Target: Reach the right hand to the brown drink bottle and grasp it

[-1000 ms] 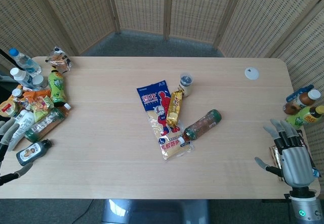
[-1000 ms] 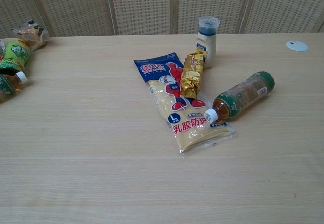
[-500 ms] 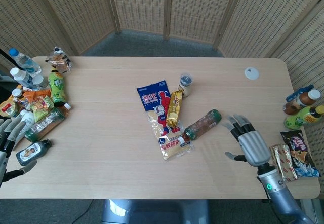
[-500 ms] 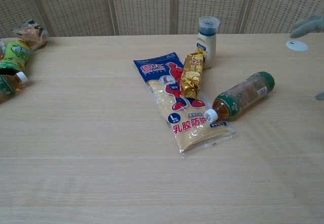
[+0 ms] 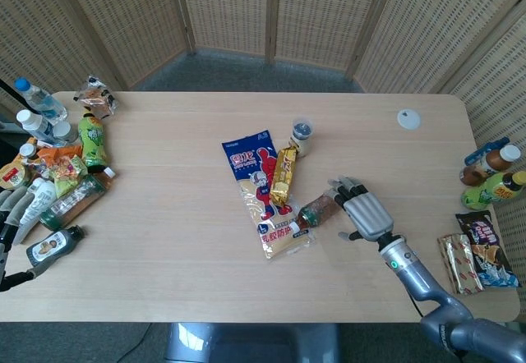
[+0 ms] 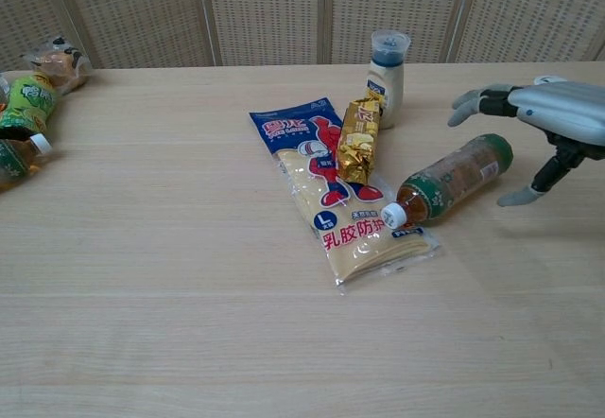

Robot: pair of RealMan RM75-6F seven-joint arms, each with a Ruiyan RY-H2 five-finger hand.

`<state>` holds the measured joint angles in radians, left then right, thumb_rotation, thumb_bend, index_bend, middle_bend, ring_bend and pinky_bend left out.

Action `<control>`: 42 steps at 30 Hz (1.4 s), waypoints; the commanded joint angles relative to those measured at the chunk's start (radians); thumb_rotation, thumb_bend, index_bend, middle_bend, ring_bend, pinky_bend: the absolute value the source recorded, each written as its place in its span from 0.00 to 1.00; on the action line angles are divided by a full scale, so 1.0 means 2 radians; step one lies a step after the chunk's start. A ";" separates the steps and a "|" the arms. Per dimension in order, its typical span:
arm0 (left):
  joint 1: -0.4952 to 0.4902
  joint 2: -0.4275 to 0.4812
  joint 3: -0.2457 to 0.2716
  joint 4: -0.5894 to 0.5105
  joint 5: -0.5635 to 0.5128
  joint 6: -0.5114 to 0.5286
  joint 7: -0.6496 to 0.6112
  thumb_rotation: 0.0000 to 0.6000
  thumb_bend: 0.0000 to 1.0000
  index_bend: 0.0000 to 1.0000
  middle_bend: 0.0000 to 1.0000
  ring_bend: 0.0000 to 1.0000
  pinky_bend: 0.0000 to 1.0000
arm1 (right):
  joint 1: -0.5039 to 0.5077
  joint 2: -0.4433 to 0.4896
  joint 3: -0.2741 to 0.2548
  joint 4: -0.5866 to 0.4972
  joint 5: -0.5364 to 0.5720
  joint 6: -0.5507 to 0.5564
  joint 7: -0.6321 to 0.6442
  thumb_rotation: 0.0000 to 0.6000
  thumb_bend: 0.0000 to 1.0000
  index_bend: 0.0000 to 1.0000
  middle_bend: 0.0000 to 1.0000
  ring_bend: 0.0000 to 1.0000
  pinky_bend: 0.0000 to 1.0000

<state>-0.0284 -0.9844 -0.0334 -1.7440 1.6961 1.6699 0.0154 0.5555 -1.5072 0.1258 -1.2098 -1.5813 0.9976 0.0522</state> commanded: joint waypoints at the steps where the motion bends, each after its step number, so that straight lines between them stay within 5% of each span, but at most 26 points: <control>1: -0.001 -0.003 -0.002 0.002 -0.005 -0.003 0.002 1.00 0.00 0.00 0.00 0.00 0.00 | 0.027 -0.031 0.002 0.052 0.012 -0.032 0.014 1.00 0.03 0.19 0.07 0.00 0.03; 19: -0.008 -0.007 -0.007 0.011 -0.027 -0.017 0.003 1.00 0.00 0.00 0.00 0.00 0.00 | 0.079 -0.114 -0.017 0.208 0.025 -0.077 0.065 1.00 0.02 0.21 0.11 0.00 0.06; 24: -0.008 -0.007 -0.008 0.012 -0.030 -0.018 0.002 1.00 0.00 0.00 0.00 0.00 0.00 | 0.081 -0.126 -0.026 0.233 0.019 -0.069 0.078 1.00 0.00 0.25 0.34 0.11 0.17; 31: -0.008 -0.007 -0.007 0.012 -0.028 -0.016 0.003 1.00 0.00 0.00 0.00 0.00 0.00 | 0.080 -0.131 -0.035 0.255 0.016 -0.056 0.095 1.00 0.00 0.50 0.62 0.38 0.38; 42: -0.007 -0.007 -0.005 0.010 -0.024 -0.014 0.004 1.00 0.00 0.00 0.00 0.00 0.00 | 0.069 -0.074 -0.034 0.199 0.014 -0.008 0.081 1.00 0.02 0.56 0.68 0.43 0.42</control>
<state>-0.0431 -0.9984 -0.0435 -1.7244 1.6491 1.6411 0.0237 0.6998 -1.6851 0.0563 -0.7794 -1.5502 0.9580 0.2278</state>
